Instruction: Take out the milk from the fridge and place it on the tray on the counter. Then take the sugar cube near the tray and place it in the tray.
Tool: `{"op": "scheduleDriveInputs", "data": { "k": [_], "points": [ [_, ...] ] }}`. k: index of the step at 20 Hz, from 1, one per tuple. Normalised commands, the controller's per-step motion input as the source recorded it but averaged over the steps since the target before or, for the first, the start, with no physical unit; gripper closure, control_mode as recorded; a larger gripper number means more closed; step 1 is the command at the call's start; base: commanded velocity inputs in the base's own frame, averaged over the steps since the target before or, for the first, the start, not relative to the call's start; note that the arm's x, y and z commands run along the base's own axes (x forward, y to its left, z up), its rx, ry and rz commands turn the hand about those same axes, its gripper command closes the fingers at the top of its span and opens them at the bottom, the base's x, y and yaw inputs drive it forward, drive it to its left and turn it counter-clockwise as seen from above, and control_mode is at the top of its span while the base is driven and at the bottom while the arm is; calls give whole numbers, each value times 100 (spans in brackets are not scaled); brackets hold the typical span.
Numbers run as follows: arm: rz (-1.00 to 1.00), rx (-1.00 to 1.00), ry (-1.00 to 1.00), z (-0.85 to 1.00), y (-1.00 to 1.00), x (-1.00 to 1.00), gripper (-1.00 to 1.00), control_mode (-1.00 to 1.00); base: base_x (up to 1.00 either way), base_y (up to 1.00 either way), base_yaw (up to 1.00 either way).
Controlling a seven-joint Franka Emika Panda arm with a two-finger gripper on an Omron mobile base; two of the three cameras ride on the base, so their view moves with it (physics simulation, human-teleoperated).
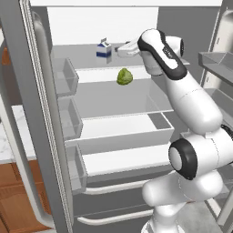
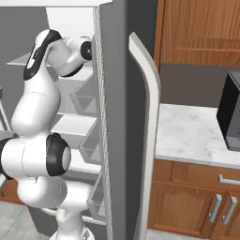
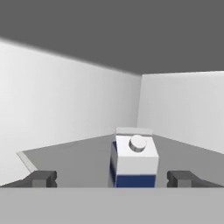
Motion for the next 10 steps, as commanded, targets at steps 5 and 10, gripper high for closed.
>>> {"op": "scheduleDriveInputs", "data": {
  "k": [5,10],
  "points": [
    [0,-3,1,-2,0,2,-100,-100,0,0,0],
    [0,-1,1,-4,0,18,-100,-100,0,0,0]
  ]
}}
